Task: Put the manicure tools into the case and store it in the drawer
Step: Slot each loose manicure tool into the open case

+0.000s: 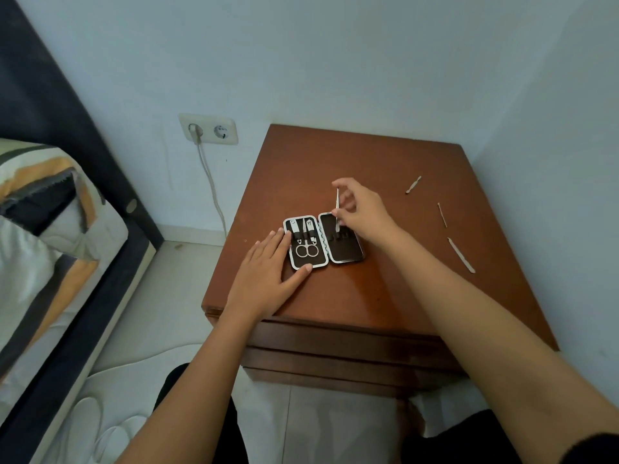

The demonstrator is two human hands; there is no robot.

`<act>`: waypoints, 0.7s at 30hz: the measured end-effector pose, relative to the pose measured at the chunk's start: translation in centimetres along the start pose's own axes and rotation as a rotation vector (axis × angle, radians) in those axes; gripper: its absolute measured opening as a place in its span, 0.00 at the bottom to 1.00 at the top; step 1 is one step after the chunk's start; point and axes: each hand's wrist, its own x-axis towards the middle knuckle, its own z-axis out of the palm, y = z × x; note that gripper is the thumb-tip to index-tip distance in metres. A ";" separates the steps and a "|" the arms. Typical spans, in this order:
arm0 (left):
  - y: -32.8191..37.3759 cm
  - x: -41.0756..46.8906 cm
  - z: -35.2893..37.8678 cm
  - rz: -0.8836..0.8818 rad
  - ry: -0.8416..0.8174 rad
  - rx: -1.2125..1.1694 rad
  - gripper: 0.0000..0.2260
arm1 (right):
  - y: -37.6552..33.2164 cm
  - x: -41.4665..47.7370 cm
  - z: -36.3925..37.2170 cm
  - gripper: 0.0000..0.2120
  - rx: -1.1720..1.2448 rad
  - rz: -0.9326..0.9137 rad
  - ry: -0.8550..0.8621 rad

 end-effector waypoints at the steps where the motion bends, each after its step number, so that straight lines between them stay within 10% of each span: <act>1: 0.0 0.0 0.0 0.002 0.005 -0.003 0.35 | 0.1 0.2 0.1 0.23 0.011 0.018 -0.014; 13: -0.3 0.2 0.3 -0.004 0.017 0.010 0.38 | 0.5 -1.7 0.2 0.25 -0.548 -0.087 -0.165; 21: 0.0 0.2 0.3 -0.011 0.019 0.018 0.39 | 2.1 -5.2 1.0 0.25 -0.499 -0.148 -0.180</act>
